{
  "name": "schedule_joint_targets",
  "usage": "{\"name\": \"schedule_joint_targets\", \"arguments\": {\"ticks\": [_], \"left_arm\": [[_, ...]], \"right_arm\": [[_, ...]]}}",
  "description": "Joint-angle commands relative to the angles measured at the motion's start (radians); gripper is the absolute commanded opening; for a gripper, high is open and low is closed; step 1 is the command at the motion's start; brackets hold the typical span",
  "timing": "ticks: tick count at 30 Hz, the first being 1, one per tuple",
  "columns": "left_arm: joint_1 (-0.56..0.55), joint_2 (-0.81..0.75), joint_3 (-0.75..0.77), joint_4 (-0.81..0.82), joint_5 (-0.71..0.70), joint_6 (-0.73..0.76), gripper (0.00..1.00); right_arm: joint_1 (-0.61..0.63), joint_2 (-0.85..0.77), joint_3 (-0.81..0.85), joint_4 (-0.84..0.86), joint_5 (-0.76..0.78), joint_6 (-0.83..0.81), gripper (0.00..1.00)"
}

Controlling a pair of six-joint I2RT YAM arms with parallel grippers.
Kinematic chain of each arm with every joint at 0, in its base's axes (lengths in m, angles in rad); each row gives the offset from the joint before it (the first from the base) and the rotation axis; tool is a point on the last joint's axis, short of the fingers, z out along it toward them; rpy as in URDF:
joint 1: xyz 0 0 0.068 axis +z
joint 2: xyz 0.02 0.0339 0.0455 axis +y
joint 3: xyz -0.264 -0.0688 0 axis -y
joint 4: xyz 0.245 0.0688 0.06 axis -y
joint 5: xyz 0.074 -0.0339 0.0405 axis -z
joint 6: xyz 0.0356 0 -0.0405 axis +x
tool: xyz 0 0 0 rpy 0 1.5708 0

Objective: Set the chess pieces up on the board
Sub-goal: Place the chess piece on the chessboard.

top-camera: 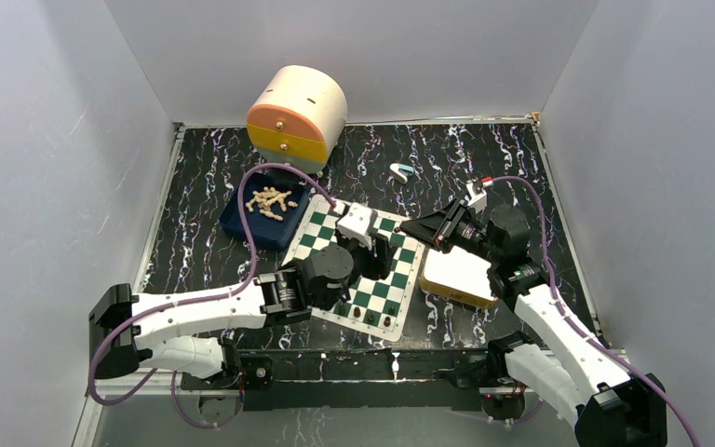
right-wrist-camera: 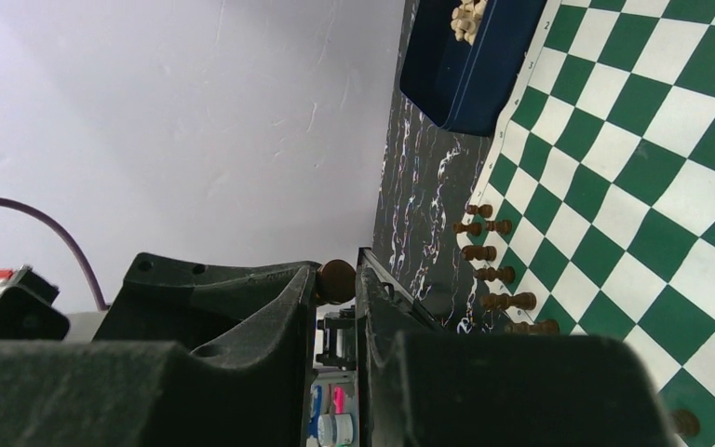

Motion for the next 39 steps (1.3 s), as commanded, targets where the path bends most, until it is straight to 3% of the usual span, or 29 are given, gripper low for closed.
{"name": "schedule_joint_targets", "arguments": {"ticks": [1,3,6,13,27,35,39], "left_arm": [[0.091,-0.064,0.008,-0.082,0.103,-0.16,0.51],[0.168,-0.062,0.02,-0.097,0.243,-0.228,0.43],[0.217,-0.081,-0.025,0.017,0.352,-0.243,0.32],[0.218,-0.034,-0.004,0.104,0.503,-0.154,0.34],[0.22,-0.004,0.016,0.117,0.491,-0.155,0.33],[0.221,0.016,0.023,0.145,0.44,-0.177,0.38],[0.221,0.041,0.045,0.143,0.442,-0.186,0.33]], "right_arm": [[0.0,-0.008,-0.005,0.067,0.024,0.007,0.1],[0.0,-0.008,-0.011,0.066,0.031,0.018,0.1],[0.0,-0.008,-0.014,0.061,0.04,0.04,0.09],[0.0,-0.021,-0.016,0.065,0.074,0.07,0.09],[0.0,-0.012,-0.015,0.115,0.025,0.116,0.09],[0.0,-0.018,-0.03,0.138,0.012,0.133,0.09],[0.001,-0.014,-0.036,0.152,0.003,0.143,0.09]]}}
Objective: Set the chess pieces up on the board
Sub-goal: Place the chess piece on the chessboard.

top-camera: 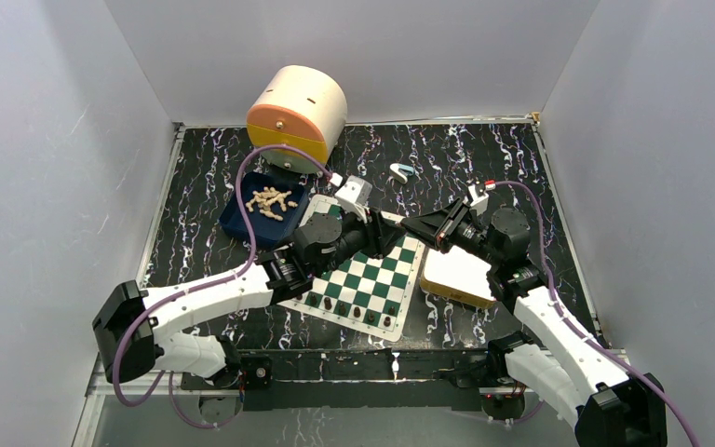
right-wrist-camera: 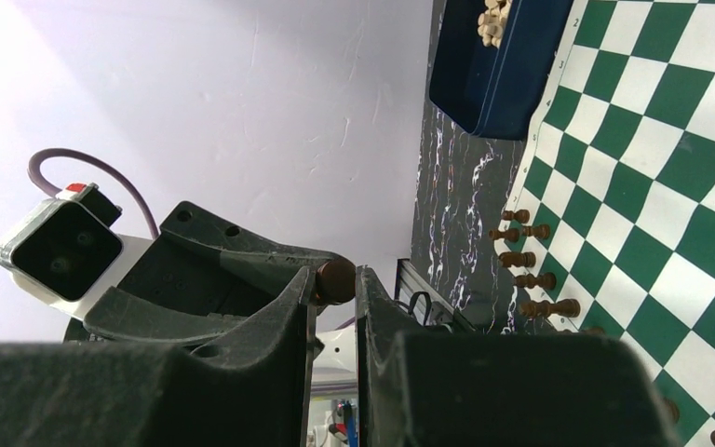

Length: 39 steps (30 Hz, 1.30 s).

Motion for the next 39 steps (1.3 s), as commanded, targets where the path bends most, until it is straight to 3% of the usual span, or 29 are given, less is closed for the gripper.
{"name": "schedule_joint_targets", "arguments": {"ticks": [1,6,15,20,27,33,37,39], "left_arm": [[0.002,0.019,0.052,0.04,-0.025,-0.01,0.33],[0.005,0.028,0.051,0.061,-0.014,-0.017,0.28],[0.006,0.011,0.036,0.084,-0.02,-0.021,0.3],[0.008,0.013,0.039,0.079,-0.011,-0.014,0.16],[0.008,-0.019,0.023,0.056,-0.071,-0.025,0.04],[0.008,-0.034,0.026,0.011,-0.084,-0.029,0.0],[0.008,-0.047,0.038,-0.082,-0.107,-0.039,0.0],[0.008,-0.057,0.064,-0.206,-0.141,-0.038,0.0]], "right_arm": [[0.0,-0.007,-0.005,0.084,-0.023,0.017,0.09],[0.0,-0.006,-0.011,0.091,-0.029,0.021,0.09],[0.0,-0.009,-0.021,0.09,-0.031,0.022,0.09],[0.0,-0.007,-0.021,0.087,-0.033,0.018,0.09],[0.0,-0.011,-0.024,0.067,-0.034,-0.002,0.11],[0.0,-0.017,-0.029,0.055,-0.027,-0.012,0.26],[0.001,-0.017,-0.005,0.026,-0.026,-0.046,0.47],[0.0,-0.019,0.02,-0.026,-0.02,-0.089,0.56]]}}
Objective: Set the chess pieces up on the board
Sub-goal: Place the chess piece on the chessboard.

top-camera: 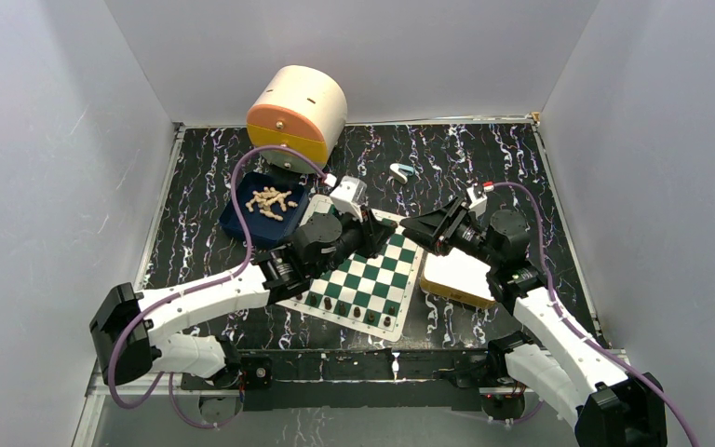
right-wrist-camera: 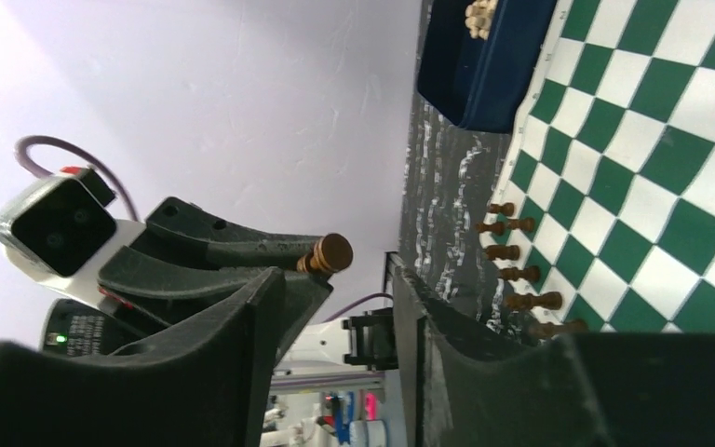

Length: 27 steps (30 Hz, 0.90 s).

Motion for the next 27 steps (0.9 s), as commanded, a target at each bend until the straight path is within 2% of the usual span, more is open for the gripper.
{"name": "schedule_joint_targets", "arguments": {"ticks": [1,6,9,12,22,27], "left_arm": [[0.006,-0.066,0.072,-0.213,-0.113,-0.005,0.0],[0.022,-0.097,0.125,-0.442,-0.161,-0.008,0.0],[0.036,-0.085,0.165,-0.595,-0.175,-0.006,0.0],[0.086,-0.05,0.185,-0.719,-0.139,-0.003,0.0],[0.254,0.041,0.136,-0.833,0.09,0.01,0.0],[0.294,0.126,0.128,-0.87,0.165,0.025,0.0]], "right_arm": [[-0.001,-0.022,0.045,-0.066,0.007,-0.097,0.61],[-0.001,-0.051,0.056,-0.134,0.049,-0.156,0.79],[-0.001,-0.057,0.061,-0.178,0.054,-0.195,0.98],[0.0,-0.066,0.059,-0.218,0.048,-0.228,0.99],[-0.001,-0.082,0.072,-0.353,0.079,-0.355,0.99],[-0.002,-0.077,0.103,-0.406,0.097,-0.41,0.99]]}}
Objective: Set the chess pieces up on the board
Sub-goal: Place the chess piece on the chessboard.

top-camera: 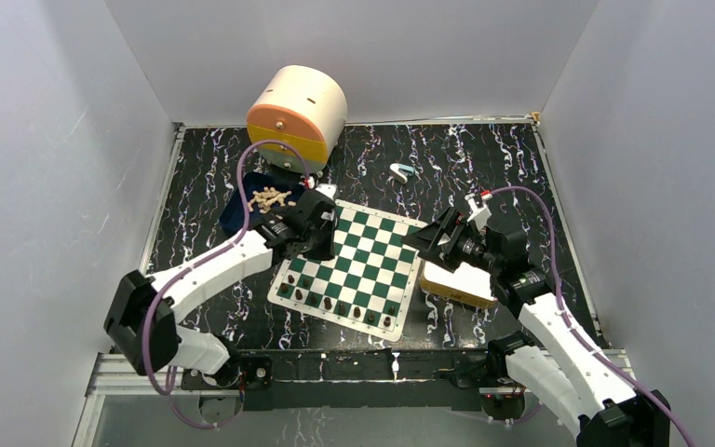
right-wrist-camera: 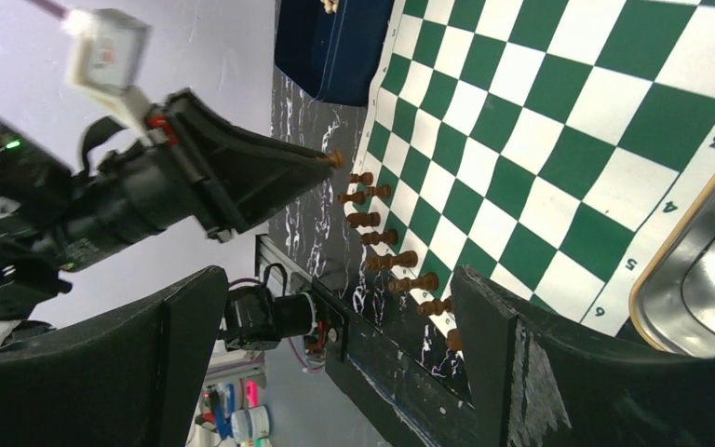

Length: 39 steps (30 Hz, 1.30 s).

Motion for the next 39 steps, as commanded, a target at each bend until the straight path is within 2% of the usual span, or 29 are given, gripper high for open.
{"name": "schedule_joint_targets", "arguments": {"ticks": [1,17,33,39], "left_arm": [[0.027,0.052,-0.021,-0.073,0.097,0.023,0.0],[0.048,0.169,-0.077,-0.114,0.184,0.063,0.0],[0.048,0.202,-0.08,-0.132,0.17,0.083,0.0],[0.048,0.218,-0.08,-0.132,0.125,0.088,0.0]], "right_arm": [[0.0,-0.005,0.077,-0.031,0.025,-0.076,0.99],[-0.002,0.004,0.075,-0.033,0.019,-0.089,0.99],[-0.001,0.006,0.075,-0.037,0.02,-0.085,0.99],[-0.001,0.004,0.074,-0.04,0.019,-0.083,0.99]]}}
